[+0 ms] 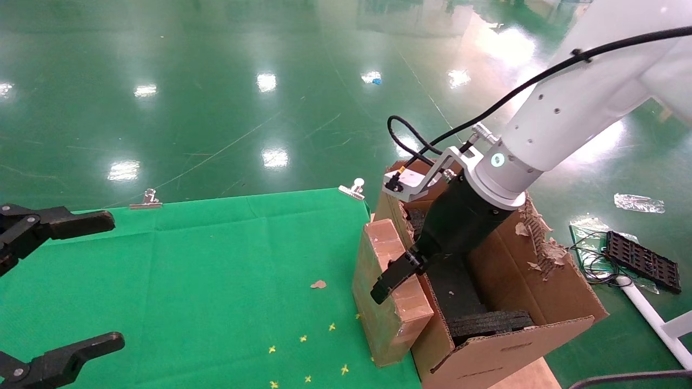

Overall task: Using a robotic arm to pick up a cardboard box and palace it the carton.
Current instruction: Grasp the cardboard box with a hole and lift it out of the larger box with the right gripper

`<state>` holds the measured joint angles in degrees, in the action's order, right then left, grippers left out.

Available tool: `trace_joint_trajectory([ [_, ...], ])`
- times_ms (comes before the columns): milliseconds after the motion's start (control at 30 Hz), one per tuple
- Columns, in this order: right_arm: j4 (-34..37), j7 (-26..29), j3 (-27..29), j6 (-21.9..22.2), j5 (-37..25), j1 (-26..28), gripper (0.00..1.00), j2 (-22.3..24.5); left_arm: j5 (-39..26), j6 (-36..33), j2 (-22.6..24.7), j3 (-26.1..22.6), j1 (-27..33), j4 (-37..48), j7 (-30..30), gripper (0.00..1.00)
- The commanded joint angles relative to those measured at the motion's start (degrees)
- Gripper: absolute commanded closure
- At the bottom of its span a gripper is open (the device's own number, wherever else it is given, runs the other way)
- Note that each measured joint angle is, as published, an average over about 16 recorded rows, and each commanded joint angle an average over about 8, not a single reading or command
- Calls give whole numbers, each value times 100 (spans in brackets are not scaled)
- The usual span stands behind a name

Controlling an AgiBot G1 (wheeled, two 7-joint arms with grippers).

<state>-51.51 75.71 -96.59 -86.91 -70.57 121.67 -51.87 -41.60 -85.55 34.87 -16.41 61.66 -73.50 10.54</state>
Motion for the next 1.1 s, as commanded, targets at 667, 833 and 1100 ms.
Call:
trace_joint_trajectory([
  [667, 100, 141, -242, 140, -387, -217, 100, -473, 6, 4, -3, -8, 2, 0, -4, 99],
  [833, 39, 171, -260, 166, -401, -259, 100, -463, 7, 4, -4, -10, 2, 0, -5, 100],
  [1100, 75, 172, -293, 208, -452, -304, 100, -410, 9, 6, -5, -13, 3, 0, -7, 100],
])
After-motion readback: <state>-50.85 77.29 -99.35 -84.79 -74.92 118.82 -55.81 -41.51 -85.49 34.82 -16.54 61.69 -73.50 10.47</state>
